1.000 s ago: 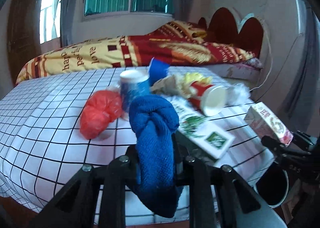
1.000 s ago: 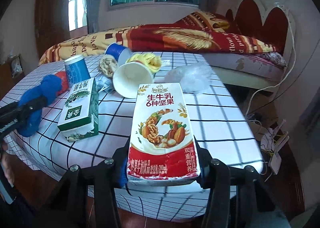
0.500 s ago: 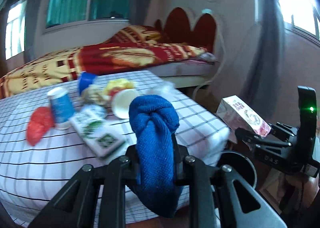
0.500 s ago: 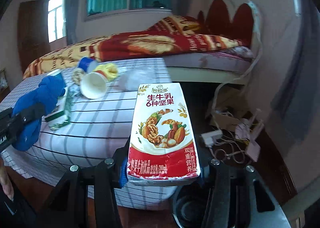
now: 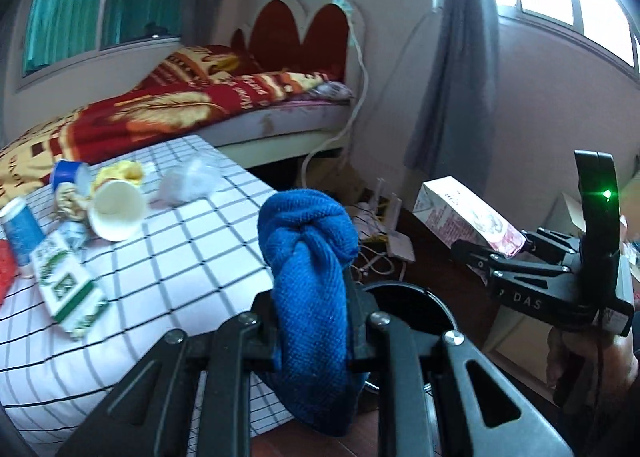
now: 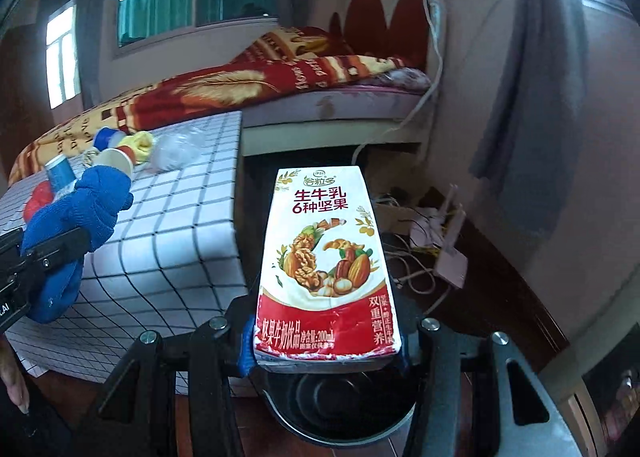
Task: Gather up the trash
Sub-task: 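Carry sock and carton to the black bin and open both tools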
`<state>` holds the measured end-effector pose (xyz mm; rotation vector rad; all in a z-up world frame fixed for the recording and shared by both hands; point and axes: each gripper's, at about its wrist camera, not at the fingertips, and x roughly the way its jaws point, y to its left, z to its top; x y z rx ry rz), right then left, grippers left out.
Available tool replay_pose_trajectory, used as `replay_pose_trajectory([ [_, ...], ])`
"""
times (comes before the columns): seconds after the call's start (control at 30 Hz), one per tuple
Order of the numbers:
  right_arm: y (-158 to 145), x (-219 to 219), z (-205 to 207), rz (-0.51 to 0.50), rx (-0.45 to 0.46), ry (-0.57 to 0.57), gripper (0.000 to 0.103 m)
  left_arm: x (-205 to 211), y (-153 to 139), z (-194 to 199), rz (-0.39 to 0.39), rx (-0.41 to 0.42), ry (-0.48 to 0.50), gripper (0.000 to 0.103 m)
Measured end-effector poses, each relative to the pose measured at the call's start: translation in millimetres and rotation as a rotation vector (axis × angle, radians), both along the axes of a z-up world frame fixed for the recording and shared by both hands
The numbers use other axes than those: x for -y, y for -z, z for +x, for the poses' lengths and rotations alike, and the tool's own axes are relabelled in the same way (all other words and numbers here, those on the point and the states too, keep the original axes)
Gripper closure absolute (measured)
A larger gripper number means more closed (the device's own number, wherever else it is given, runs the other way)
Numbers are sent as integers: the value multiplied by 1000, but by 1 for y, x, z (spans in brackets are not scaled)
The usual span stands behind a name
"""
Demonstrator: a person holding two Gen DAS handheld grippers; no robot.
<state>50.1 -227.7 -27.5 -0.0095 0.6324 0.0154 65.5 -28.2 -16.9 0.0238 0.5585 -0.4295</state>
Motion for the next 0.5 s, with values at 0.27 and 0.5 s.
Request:
replay_pose_trajectory([
  [0.27,19,21,-7,-12,-28,2,50,36,19,0,17,-45,84,81],
  [0.5,46,30,-9,-9,-63,-35,50,57,45,2,31,-99,141,81],
])
